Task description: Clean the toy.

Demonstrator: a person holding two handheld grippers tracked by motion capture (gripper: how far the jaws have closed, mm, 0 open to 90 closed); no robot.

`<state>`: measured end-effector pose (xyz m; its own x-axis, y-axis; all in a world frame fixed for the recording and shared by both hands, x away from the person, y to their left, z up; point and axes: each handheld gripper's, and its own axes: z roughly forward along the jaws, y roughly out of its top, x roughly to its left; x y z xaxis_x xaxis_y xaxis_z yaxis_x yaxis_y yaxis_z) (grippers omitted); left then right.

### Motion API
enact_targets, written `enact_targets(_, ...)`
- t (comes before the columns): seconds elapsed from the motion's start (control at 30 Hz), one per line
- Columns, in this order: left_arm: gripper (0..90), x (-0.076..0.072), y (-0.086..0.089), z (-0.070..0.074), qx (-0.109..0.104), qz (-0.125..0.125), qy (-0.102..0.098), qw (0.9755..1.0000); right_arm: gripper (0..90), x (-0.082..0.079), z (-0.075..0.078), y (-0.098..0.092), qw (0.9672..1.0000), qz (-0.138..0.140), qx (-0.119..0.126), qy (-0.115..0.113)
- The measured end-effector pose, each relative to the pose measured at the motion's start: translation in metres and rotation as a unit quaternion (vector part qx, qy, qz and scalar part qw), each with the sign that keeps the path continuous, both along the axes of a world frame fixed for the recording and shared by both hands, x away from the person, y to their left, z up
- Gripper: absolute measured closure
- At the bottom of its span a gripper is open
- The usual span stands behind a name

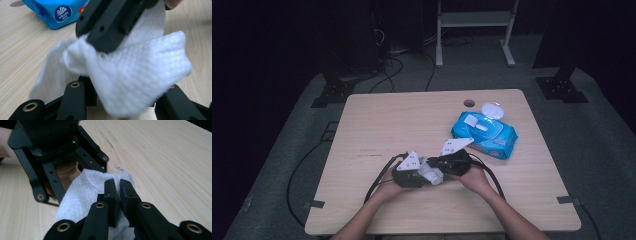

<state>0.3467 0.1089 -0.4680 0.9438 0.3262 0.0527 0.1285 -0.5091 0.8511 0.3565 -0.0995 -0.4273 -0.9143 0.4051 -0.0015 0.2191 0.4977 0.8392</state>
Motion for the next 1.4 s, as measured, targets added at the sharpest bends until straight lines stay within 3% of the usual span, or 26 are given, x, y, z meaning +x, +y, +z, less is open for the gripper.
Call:
enact_targets(0.33,58.0,0.004,0.004,0.001,0.009,0.004,-0.011,0.9999,83.9,0.017,0.003,-0.054,0.9976,-0.067,-0.017,0.0)
enact_targets(0.43,58.0,0.006,0.005,0.001,0.011,0.005,-0.015,0.9998,83.9,0.019,0.002,-0.063,0.9971,-0.075,-0.011,0.006)
enact_targets(0.53,57.7,0.006,0.005,0.001,0.009,0.009,-0.011,0.9998,83.9,0.018,0.001,-0.062,0.997,-0.076,-0.008,0.004)
enact_targets(1.17,53.2,0.0,0.003,0.002,0.032,0.051,-0.041,0.9974,83.9,0.004,-0.007,-0.068,0.9971,-0.073,0.019,-0.006)
enact_targets(1.4,49.5,0.0,0.002,0.0,0.036,0.056,-0.031,0.9973,83.8,-0.004,-0.007,-0.071,0.9974,-0.067,0.023,-0.004)
